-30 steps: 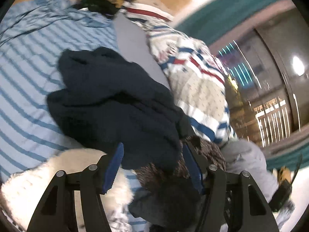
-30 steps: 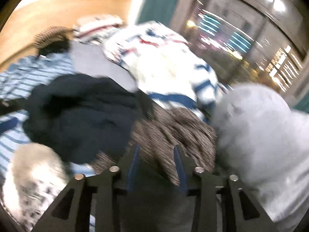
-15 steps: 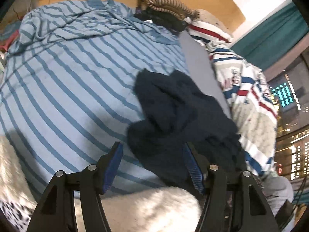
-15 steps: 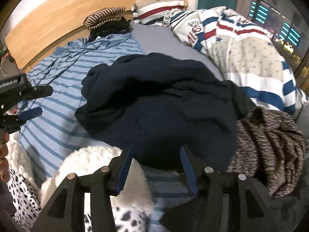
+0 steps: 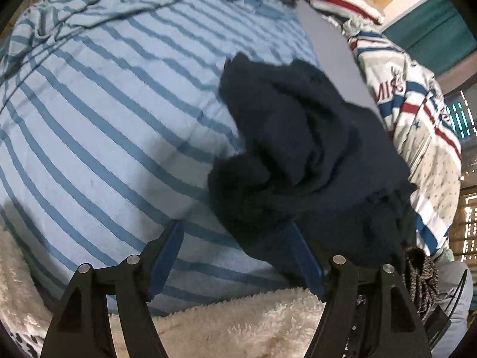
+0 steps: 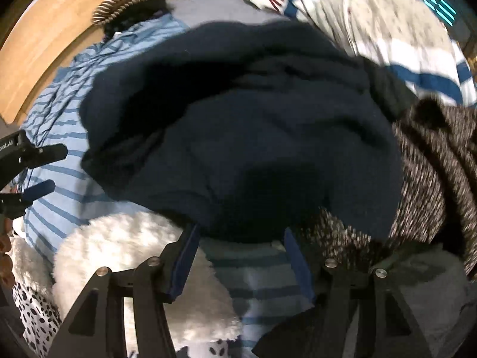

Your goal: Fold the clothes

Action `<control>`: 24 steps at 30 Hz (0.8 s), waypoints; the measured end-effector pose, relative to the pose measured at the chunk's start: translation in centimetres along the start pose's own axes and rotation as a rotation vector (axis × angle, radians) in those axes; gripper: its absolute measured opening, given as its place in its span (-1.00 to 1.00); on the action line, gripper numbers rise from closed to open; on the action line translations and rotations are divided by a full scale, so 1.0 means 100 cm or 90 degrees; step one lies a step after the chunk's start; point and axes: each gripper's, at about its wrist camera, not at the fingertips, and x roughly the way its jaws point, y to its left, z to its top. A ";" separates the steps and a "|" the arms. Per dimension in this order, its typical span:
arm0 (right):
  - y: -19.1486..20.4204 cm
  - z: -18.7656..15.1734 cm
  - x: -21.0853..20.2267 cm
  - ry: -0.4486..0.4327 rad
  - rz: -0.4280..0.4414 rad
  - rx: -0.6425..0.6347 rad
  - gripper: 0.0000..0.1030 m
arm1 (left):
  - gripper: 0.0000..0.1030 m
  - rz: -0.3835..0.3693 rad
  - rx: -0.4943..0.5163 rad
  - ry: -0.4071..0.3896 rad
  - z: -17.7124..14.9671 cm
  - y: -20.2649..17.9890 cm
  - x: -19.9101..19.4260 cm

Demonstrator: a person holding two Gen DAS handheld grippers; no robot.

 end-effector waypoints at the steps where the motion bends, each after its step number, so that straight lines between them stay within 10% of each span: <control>1: -0.003 -0.001 0.003 0.005 0.003 0.010 0.24 | 0.44 0.002 0.003 0.008 -0.001 0.000 0.004; 24: 0.003 0.039 0.003 -0.037 0.023 0.030 0.39 | 0.44 0.056 0.014 0.139 0.005 0.001 0.076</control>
